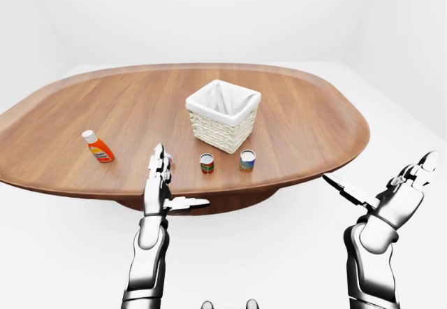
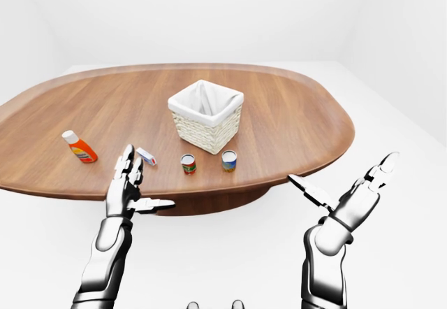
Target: Pick up the alphabet soup and the cream cheese box, and put them in the basket.
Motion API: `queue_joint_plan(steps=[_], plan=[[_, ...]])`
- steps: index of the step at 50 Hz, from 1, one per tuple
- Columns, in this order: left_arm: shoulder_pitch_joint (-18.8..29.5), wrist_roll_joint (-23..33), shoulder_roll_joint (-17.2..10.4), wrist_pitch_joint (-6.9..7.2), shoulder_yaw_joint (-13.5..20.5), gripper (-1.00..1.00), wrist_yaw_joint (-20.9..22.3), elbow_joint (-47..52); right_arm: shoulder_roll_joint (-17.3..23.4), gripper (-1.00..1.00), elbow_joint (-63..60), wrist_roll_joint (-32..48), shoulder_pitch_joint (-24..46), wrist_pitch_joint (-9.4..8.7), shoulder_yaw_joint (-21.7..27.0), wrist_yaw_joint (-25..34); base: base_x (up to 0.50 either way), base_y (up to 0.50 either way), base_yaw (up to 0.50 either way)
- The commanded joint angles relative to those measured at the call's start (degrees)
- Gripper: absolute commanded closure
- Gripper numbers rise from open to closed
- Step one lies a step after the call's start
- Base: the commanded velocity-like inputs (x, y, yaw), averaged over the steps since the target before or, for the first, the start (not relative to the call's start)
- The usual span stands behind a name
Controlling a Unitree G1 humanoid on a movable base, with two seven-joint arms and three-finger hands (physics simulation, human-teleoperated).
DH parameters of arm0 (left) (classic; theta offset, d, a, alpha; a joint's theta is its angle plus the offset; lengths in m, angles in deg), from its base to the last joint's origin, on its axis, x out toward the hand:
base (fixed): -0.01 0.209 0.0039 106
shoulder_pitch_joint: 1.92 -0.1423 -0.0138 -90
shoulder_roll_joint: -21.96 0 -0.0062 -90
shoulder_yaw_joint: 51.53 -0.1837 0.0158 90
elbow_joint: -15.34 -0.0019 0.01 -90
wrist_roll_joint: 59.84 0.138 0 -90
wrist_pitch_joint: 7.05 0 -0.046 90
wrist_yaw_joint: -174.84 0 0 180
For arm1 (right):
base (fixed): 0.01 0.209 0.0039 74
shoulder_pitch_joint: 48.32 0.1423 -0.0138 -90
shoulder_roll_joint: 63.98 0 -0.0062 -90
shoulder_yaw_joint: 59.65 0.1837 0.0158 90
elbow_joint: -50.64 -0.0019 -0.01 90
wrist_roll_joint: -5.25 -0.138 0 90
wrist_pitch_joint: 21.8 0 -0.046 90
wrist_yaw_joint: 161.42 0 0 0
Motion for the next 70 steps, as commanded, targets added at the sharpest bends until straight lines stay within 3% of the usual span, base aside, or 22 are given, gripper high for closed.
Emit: queue_joint_plan(steps=[1,19,21,25,48,70], plan=[[0.22,-0.08,-0.03,0.0,0.15,-1.0,-0.38,-0.17,0.1,-1.0,0.59,-0.01,0.17,0.4,-0.02,0.0,0.27,0.0,0.0],[0.53,-0.33,-0.12,0.0,0.54,-1.0,-1.08,-0.71,0.12,-1.0,0.83,-0.05,0.12,0.65,-0.04,0.0,0.27,0.0,0.0],[0.72,-0.14,-0.17,0.0,0.61,-1.0,-1.34,-1.19,0.05,-1.0,0.04,-0.04,-0.01,0.0,-0.07,0.0,0.27,0.0,0.0],[0.58,-0.04,-0.17,0.0,0.71,-1.0,-1.82,-0.84,0.06,-1.0,0.68,-0.09,0.02,0.61,-0.03,0.0,0.27,0.0,0.0],[0.67,0.19,-0.32,0.0,0.97,-1.0,-2.58,-0.84,0.05,-1.0,-0.17,-0.33,0.1,-0.5,0.04,0.0,0.27,0.0,0.0],[1.31,-0.03,-0.52,0.0,1.71,-1.0,-3.8,-1.89,0.13,-1.0,0.65,-0.38,0.25,0.12,-0.05,0.0,0.27,0.0,0.0]])
